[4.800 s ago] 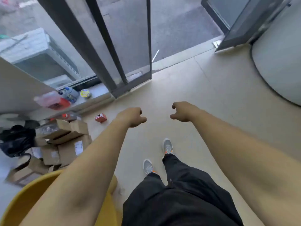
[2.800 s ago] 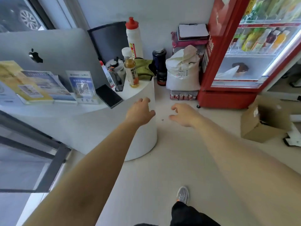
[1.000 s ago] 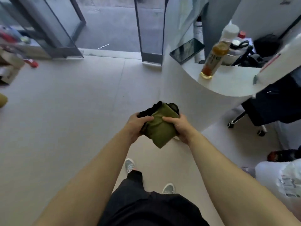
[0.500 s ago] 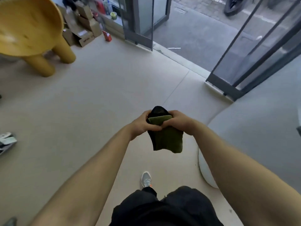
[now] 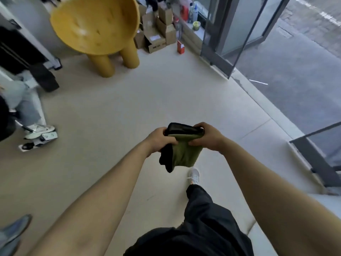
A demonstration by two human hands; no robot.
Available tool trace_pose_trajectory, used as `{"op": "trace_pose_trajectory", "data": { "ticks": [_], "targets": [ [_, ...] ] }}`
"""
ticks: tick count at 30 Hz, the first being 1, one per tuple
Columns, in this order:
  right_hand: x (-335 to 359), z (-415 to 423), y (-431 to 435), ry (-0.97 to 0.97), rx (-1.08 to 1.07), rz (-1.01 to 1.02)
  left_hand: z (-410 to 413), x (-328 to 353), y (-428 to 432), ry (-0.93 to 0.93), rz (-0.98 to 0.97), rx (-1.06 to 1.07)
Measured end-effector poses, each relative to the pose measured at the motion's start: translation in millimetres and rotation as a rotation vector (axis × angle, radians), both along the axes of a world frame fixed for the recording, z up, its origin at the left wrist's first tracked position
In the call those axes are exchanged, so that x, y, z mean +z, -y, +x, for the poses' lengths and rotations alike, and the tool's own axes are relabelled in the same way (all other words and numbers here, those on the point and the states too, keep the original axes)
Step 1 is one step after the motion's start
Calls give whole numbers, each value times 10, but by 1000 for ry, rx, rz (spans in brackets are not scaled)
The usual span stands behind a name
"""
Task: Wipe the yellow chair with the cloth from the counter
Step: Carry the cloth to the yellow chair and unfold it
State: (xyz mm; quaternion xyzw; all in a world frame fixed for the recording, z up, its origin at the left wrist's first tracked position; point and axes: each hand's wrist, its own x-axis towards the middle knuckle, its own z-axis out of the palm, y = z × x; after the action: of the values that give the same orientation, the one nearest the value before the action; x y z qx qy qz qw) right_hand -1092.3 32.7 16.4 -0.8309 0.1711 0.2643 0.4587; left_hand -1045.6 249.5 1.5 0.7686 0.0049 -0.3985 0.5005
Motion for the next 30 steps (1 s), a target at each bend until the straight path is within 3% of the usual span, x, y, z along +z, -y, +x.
{"op": "trace_pose_trajectory", "data": {
  "ticks": [3, 9, 15, 23, 27, 30],
  "targets": [
    [9, 622, 84, 112, -60, -88, 510, 73, 129, -58, -42, 258],
    [189, 1940, -73, 92, 154, 230, 1625, 178, 355, -136, -211, 710],
    [149, 3318, -263, 248, 275, 127, 2701, 208, 206, -156, -369, 843],
    [275, 5314, -729, 290, 410, 84, 4514, 197, -255, -154, -484, 897],
    [376, 6293, -927, 280, 327, 150, 5414, 307, -533, -91, -330, 874],
    [511, 6968, -1063, 243, 214, 290, 6028, 263, -702, 104, -21, 858]
  ]
}}
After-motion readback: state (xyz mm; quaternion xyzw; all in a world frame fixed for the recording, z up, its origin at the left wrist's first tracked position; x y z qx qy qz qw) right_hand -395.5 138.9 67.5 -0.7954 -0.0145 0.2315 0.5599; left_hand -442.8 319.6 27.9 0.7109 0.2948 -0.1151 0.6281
